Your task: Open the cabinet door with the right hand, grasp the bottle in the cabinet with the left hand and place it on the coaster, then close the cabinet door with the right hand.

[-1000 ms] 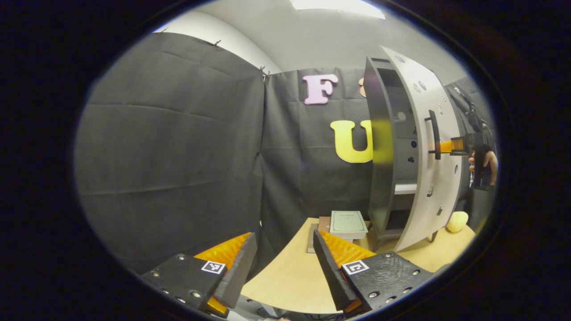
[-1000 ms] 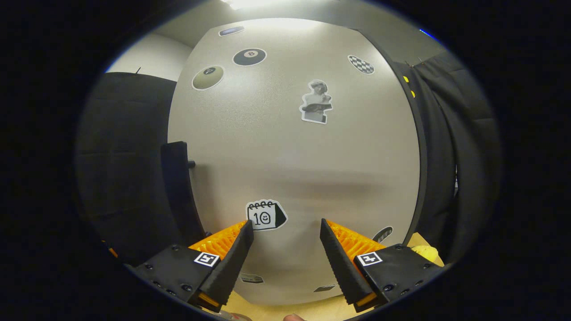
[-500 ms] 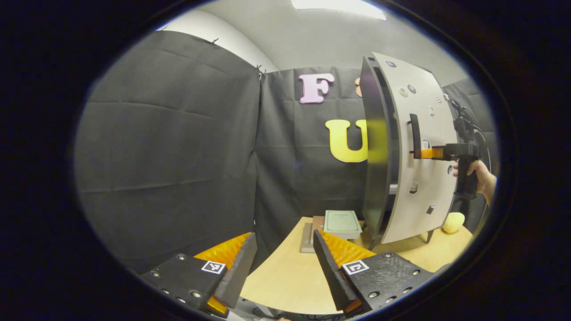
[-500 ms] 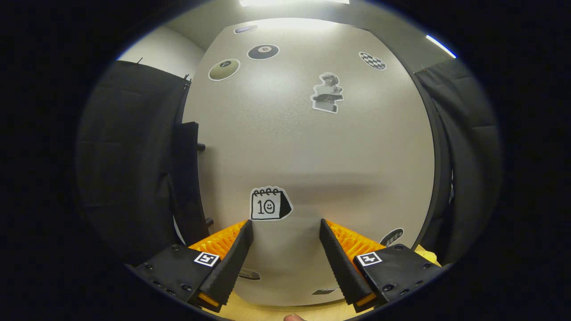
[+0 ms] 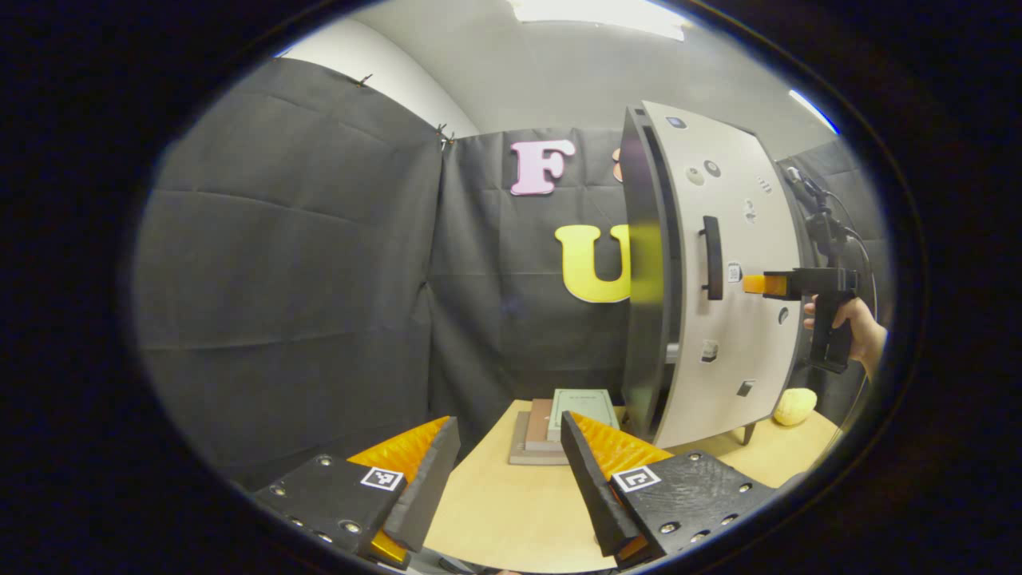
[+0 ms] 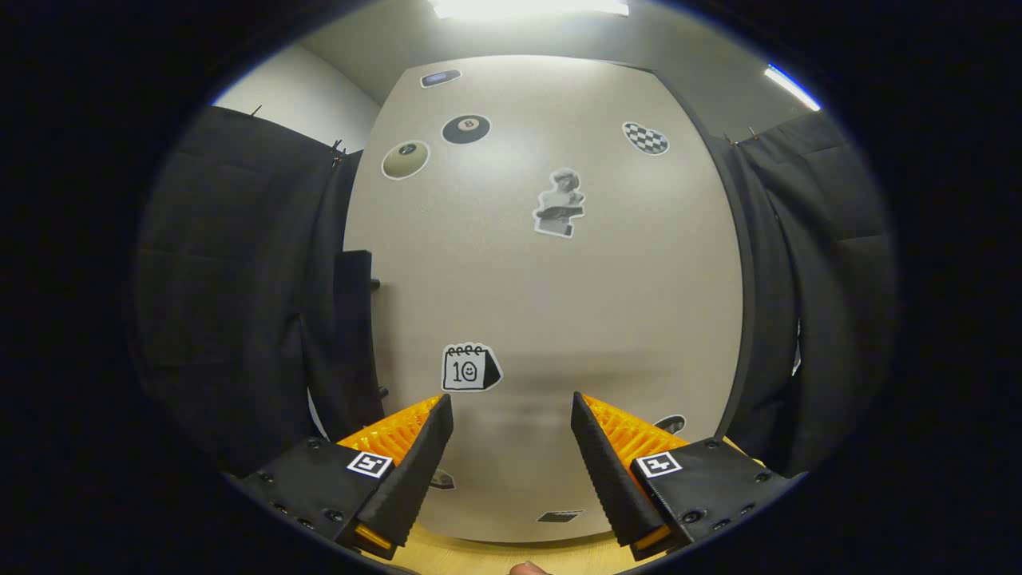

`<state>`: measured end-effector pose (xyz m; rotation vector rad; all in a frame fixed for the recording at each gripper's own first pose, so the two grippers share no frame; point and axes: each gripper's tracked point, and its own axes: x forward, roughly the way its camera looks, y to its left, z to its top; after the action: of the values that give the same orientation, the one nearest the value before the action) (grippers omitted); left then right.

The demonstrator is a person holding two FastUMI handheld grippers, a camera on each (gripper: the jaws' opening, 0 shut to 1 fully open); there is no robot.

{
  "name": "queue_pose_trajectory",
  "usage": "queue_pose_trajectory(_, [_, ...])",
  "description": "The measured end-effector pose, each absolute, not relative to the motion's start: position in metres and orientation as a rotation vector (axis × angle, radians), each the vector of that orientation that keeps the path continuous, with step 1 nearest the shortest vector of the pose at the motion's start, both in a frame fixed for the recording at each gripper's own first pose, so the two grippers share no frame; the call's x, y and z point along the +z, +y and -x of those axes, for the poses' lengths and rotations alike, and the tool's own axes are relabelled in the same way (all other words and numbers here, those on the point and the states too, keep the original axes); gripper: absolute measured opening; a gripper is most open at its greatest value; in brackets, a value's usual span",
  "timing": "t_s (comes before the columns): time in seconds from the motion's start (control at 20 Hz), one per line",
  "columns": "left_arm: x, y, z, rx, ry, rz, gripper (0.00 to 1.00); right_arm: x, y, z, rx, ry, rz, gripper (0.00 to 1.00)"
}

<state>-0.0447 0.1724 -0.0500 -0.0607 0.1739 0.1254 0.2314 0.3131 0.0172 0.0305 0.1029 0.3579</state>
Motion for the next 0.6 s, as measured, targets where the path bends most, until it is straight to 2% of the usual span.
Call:
queue_pose_trajectory(0.5, [-0.014, 0.077, 0.002, -0.017, 0.120, 0.058, 0.77, 0.041, 0.195, -0.161, 0.302, 0.062, -0.033, 0.95])
queue_pose_trajectory(0.6, [-0.005, 0.056, -0.006, -0.046, 0.107, 0.057, 0.77, 0.043, 0.163, -0.153, 0.264, 0.053, -0.034, 0.92])
